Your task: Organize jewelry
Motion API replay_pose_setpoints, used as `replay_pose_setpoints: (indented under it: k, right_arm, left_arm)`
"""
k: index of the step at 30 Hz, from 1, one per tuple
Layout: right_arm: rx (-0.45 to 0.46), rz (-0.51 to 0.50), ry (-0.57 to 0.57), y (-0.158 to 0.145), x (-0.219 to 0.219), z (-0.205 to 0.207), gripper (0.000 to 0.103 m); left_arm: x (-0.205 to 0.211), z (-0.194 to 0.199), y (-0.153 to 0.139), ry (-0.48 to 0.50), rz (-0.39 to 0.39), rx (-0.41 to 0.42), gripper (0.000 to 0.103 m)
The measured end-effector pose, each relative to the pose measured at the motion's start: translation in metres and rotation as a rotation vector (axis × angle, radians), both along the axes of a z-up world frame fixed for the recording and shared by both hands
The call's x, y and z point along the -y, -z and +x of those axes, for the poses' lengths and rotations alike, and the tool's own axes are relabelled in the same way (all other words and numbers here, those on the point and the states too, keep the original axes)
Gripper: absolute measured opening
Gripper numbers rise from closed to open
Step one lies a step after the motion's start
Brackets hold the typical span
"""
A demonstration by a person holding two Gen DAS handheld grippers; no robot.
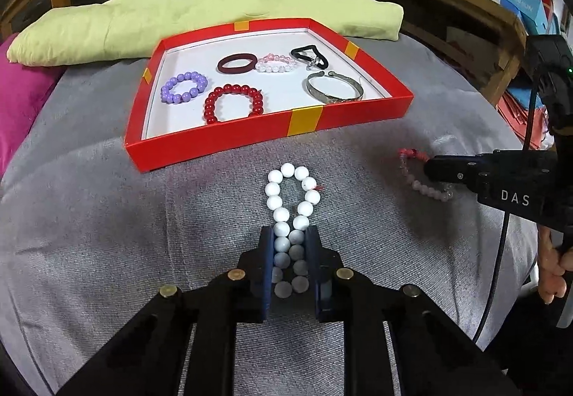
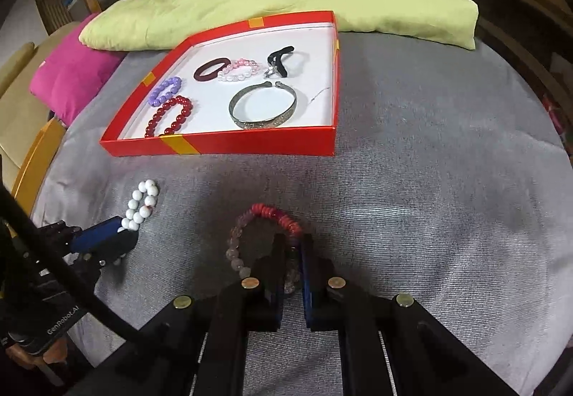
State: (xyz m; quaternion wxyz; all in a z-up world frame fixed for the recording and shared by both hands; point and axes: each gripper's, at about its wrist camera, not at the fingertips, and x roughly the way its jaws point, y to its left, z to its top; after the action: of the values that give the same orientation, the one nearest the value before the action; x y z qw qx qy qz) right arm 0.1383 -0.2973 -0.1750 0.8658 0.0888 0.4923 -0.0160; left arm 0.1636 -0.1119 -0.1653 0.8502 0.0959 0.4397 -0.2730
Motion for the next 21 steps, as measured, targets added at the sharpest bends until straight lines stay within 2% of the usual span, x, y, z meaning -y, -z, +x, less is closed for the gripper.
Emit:
replay_pose_setpoints:
  k: [4, 8, 11, 12, 15, 17, 21]
  right_arm:
    - [0.005, -0.023, -0.035, 0.001, -0.009, 0.000, 0.013]
    - [0.020, -0.045, -0.073, -0.001, -0.015, -0.002, 0.009]
    - [0.042, -0.009, -0.083, -0.006, -0.016, -0.004, 0.008]
    - [0.051, 0.001, -0.087, -0.009, -0.016, -0.005, 0.008]
    - [0.074, 0.023, -0.090, -0.016, -0.019, -0.006, 0.008]
    - [0.086, 0.049, -0.091, -0.021, -0.019, -0.008, 0.008]
    - [0.108, 0.034, -0.070, -0.027, -0.021, -0.007, 0.008]
  left_arm:
    - [-0.003, 0.002, -0.002, -0.013, -0.003, -0.007, 0.018]
    - [-0.007, 0.001, -0.003, -0.022, 0.006, -0.003, 0.018]
    - [-0.010, 0.001, -0.007, -0.029, 0.000, 0.003, 0.015]
    - [-0.011, 0.001, -0.009, -0.031, -0.004, 0.011, 0.009]
    - [-0.015, 0.001, -0.013, -0.036, -0.020, 0.005, 0.009]
    - [-0.015, 0.003, -0.011, -0.044, -0.003, 0.004, 0.009]
    - [-0.019, 0.005, -0.009, -0.055, -0.004, -0.012, 0.010]
